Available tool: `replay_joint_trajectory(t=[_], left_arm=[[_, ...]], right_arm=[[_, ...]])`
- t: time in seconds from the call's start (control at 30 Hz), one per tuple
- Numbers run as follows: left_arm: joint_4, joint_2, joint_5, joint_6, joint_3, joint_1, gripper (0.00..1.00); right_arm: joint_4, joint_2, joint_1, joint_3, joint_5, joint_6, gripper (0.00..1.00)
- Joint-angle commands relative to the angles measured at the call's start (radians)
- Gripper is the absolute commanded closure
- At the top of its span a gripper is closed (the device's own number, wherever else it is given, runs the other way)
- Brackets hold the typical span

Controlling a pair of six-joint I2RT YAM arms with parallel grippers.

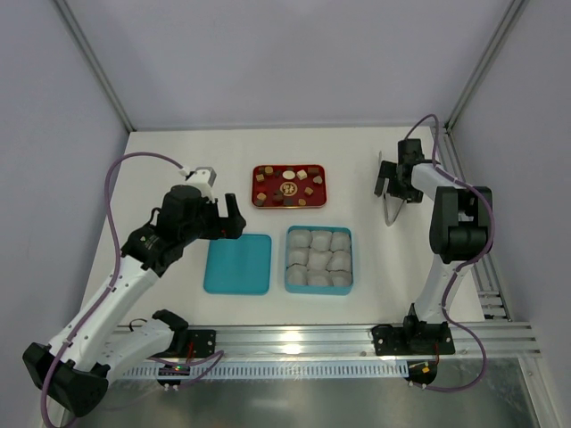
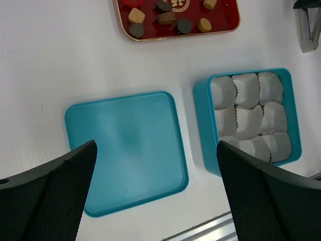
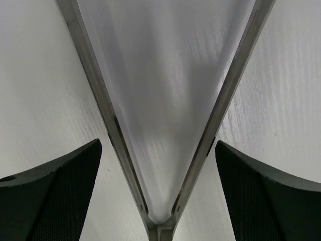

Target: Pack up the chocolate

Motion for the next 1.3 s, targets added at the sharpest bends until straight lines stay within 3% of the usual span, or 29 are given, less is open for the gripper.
replay_joint_trajectory(t=[0.0,0.5,0.73,0.83,1.27], left_arm=[[0.011,0.001,0.016,0.015,0.033,-0.004,0.00],[0.013,0.008,0.019,0.015,0.034,-0.004,0.00],[0.013,0.007,0.019,0.015,0.033,-0.004,0.00],[0.013,0.007,0.018,0.015,0.033,-0.004,0.00],[0.011,0.002,0.008,0.018,0.031,-0.004,0.01]], right_arm=[[0.018,0.002,-0.003,-0.018,0.009,0.010,0.06],[0.011,0.012,-0.001,-0.026,0.006,0.012,0.16],[0.011,0.003,0.000,-0.025,-0.011,0.018,0.38],[0.007,-0.021,0.014,-0.026,0.004,0.022,0.43],[-0.080,-0.182,0.092,0.008,0.035,0.065,0.48]])
